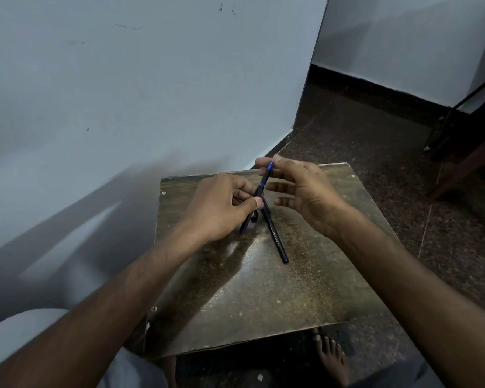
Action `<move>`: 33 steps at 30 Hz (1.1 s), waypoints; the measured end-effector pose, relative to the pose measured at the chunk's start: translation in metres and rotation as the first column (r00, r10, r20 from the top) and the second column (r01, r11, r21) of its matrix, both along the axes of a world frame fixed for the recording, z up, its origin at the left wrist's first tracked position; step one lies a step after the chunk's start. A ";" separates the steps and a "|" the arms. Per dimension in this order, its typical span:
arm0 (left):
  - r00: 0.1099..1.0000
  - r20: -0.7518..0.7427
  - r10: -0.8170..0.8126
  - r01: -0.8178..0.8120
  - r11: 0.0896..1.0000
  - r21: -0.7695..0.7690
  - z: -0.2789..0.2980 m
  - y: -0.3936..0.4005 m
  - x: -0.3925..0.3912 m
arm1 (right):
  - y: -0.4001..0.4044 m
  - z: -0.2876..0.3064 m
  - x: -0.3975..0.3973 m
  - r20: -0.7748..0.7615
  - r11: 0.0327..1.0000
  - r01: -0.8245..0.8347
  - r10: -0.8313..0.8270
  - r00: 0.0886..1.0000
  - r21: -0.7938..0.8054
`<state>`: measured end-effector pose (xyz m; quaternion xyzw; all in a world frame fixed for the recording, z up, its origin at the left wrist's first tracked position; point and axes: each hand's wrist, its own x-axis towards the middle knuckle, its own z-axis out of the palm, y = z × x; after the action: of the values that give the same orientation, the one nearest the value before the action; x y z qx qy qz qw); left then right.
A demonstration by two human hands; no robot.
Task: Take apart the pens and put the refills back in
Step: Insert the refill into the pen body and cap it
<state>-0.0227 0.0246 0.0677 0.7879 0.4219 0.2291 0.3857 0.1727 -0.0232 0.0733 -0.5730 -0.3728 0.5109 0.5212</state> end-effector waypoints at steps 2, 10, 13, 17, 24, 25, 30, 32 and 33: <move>1.000 -0.002 -0.001 0.001 1.000 -0.008 0.000 0.001 -0.002 | 0.000 -0.002 -0.001 -0.001 1.000 -0.005 0.005 1.000 0.018; 0.999 -0.011 -0.030 0.029 0.996 -0.080 -0.002 0.001 -0.001 | 0.000 -0.002 -0.003 -0.044 1.000 0.027 -0.027 0.999 -0.006; 0.999 -0.016 -0.040 0.039 0.994 -0.101 -0.002 0.002 -0.002 | -0.003 -0.003 -0.002 -0.016 1.000 -0.023 0.023 1.000 0.002; 0.998 -0.012 -0.057 0.056 0.994 -0.097 -0.004 -0.001 -0.002 | -0.003 -0.008 -0.004 0.005 0.998 0.050 -0.049 0.999 -0.024; 0.999 -0.021 -0.039 0.037 0.997 -0.073 -0.003 0.003 -0.002 | -0.003 -0.001 -0.005 -0.088 0.999 -0.042 0.041 0.995 -0.017; 0.999 -0.017 -0.033 0.032 0.996 -0.079 -0.003 0.003 -0.002 | -0.003 -0.001 -0.003 -0.081 0.998 -0.060 0.059 0.995 -0.007; 0.999 0.002 -0.047 0.047 0.994 -0.100 -0.002 0.004 -0.003 | -0.004 -0.006 -0.005 -0.018 1.000 0.012 -0.012 1.000 -0.015; 0.999 0.004 -0.054 0.054 0.994 -0.097 -0.002 0.003 -0.003 | -0.003 -0.007 -0.004 -0.002 0.999 0.046 -0.046 0.999 -0.019; 0.999 0.002 -0.054 0.054 0.994 -0.095 -0.002 0.003 -0.003 | -0.002 -0.007 -0.004 -0.004 0.999 0.042 -0.042 0.999 -0.019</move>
<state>-0.0255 0.0276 0.0661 0.7799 0.4107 0.1980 0.4287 0.1688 -0.0257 0.0658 -0.5844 -0.3545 0.5047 0.5274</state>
